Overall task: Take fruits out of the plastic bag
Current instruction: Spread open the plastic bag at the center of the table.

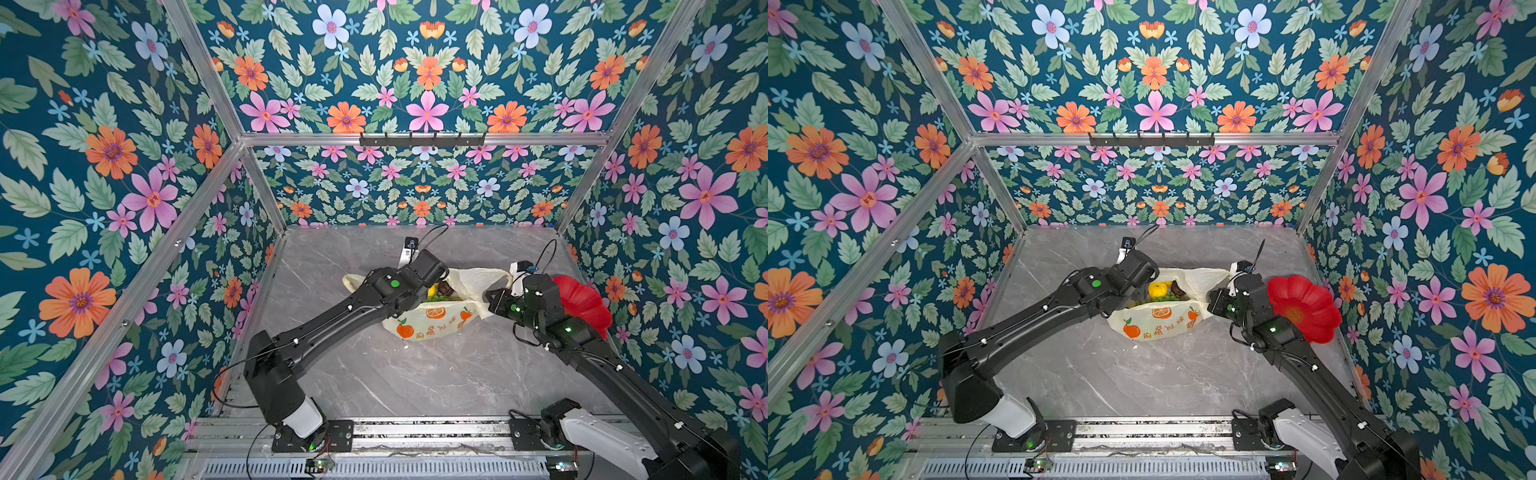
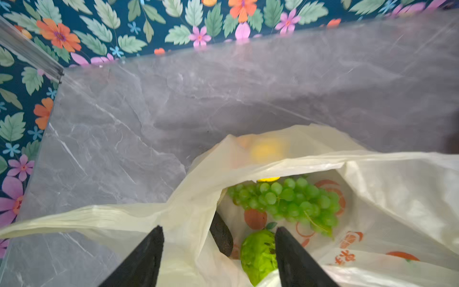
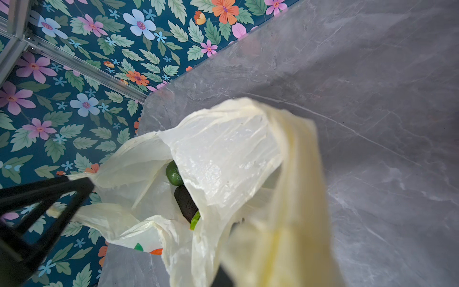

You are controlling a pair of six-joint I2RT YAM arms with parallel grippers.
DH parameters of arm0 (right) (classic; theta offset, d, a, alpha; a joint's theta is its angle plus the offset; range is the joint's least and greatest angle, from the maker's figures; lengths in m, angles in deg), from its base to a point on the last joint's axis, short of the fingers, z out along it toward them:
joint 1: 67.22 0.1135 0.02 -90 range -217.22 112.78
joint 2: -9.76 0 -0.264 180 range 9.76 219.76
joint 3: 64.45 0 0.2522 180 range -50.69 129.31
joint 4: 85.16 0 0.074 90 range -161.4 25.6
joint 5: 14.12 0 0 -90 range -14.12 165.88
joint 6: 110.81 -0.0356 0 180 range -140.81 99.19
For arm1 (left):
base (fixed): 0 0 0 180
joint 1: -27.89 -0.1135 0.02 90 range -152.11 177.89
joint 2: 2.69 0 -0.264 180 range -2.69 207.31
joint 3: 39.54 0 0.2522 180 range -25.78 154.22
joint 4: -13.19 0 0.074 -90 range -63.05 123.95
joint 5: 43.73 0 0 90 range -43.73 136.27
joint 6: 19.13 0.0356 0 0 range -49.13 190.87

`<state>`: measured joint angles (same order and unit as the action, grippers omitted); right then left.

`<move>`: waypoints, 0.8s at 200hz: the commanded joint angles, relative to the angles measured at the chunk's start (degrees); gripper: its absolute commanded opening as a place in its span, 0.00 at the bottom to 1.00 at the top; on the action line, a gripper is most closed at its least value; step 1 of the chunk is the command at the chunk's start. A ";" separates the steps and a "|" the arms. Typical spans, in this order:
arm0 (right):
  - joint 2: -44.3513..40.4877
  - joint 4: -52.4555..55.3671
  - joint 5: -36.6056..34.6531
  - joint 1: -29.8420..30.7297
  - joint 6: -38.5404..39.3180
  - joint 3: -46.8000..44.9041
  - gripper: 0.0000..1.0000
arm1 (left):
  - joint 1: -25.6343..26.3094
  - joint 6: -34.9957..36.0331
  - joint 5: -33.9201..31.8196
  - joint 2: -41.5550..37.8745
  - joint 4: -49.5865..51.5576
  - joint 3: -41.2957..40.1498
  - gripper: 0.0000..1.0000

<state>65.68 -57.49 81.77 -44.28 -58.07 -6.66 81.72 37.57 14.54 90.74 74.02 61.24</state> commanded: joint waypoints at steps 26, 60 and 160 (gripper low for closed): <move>-1.41 -0.42 -0.51 0.08 0.25 -1.26 0.00 | -0.41 -4.78 -1.02 5.12 3.64 -2.06 0.79; -2.35 -0.50 -0.64 0.09 0.25 -2.27 0.00 | -2.15 -5.97 -2.68 6.83 2.18 -4.70 0.82; -3.58 1.41 -5.32 0.05 -0.95 -3.83 0.00 | -9.49 -3.60 9.64 6.88 -16.10 -15.23 0.77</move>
<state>61.81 -57.45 79.89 -44.26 -58.09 -10.79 73.91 32.61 18.17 98.41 65.01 48.19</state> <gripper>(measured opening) 0.050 0.849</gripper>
